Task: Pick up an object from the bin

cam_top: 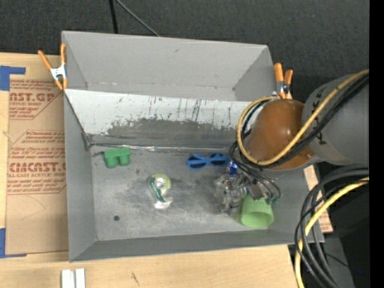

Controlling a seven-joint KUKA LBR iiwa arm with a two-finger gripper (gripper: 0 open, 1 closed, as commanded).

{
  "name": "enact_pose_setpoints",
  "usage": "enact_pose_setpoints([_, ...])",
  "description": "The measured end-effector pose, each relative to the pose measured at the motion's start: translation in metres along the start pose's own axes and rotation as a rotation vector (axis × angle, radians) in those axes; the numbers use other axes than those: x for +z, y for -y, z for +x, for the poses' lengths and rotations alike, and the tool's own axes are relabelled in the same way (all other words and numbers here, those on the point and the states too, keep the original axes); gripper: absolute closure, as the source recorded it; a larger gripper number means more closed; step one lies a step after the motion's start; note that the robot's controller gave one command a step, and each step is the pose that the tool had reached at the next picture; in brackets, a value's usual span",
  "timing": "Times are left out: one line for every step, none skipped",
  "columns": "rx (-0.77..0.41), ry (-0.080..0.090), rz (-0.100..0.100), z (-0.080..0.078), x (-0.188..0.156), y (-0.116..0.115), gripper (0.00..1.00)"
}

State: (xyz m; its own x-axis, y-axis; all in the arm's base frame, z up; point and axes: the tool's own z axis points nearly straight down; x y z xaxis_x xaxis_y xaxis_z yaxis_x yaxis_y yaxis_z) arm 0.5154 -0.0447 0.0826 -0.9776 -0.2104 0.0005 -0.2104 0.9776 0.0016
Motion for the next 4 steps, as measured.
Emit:
enact_pose_setpoints([0.0, 0.0, 0.0, 0.0, 0.0, 0.0, 0.0])
enact_pose_setpoints([-0.258, 0.001, 0.0, 0.013, -0.006, 0.048, 0.0])
enact_pose_setpoints([0.091, 0.0, -0.017, 0.013, 0.011, 0.071, 0.0])
enact_pose_setpoints([0.027, 0.003, -0.019, 0.018, 0.009, 0.073, 0.0])
